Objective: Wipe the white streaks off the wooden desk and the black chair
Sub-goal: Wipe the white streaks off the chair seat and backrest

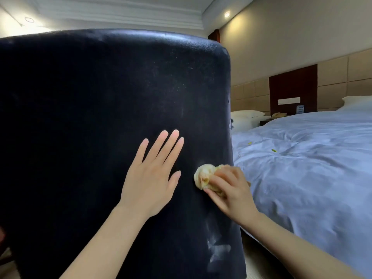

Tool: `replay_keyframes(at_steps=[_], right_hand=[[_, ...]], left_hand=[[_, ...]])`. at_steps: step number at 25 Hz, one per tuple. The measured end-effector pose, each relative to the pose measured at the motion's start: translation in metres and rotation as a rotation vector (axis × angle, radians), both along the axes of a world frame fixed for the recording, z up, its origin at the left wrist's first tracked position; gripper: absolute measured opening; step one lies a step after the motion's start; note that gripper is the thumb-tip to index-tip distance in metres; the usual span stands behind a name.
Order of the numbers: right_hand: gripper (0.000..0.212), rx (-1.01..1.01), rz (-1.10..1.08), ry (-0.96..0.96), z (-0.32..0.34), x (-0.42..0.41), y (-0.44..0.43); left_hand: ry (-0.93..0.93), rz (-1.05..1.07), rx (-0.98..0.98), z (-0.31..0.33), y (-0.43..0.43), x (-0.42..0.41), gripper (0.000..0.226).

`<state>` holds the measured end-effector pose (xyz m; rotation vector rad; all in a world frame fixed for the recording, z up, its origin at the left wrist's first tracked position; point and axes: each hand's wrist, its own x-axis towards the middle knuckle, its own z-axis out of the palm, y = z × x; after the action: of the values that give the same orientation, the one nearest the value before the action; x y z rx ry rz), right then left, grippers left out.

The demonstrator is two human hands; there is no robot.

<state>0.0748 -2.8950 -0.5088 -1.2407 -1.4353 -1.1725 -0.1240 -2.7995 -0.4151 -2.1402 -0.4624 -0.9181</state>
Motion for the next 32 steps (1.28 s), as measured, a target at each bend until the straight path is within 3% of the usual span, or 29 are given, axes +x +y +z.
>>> replay_keyframes(at_steps=[6, 9, 13, 16, 19, 22, 26, 32], right_hand=[[0.016, -0.472, -0.095, -0.110, -0.110, 0.012, -0.028], [0.020, -0.563, -0.080, -0.138, -0.109, 0.019, -0.036], [0.012, -0.280, -0.037, 0.006, -0.023, 0.019, -0.023], [0.020, -0.006, -0.075, 0.139, 0.046, 0.016, -0.012], [0.023, 0.143, -0.103, 0.276, 0.063, 0.011, 0.001], [0.022, 0.139, -0.071, 0.267, 0.018, 0.003, 0.008], [0.019, -0.114, -0.059, 0.223, -0.082, -0.002, -0.003], [0.020, -0.441, -0.084, 0.453, -0.187, -0.030, -0.025]], left_hand=[[0.020, 0.026, 0.004, -0.012, -0.001, 0.002, 0.065], [0.039, 0.030, 0.005, -0.014, -0.001, 0.002, 0.072], [0.040, 0.029, 0.021, -0.016, 0.002, 0.002, 0.071], [0.027, 0.033, 0.046, -0.017, 0.005, 0.001, 0.065], [0.037, 0.031, 0.059, -0.018, 0.008, 0.002, 0.067], [0.027, 0.001, 0.049, -0.019, 0.011, 0.002, 0.066], [0.030, -0.034, 0.024, -0.017, 0.010, 0.002, 0.067], [-0.025, 0.001, 0.004, -0.026, -0.001, 0.009, 0.071]])
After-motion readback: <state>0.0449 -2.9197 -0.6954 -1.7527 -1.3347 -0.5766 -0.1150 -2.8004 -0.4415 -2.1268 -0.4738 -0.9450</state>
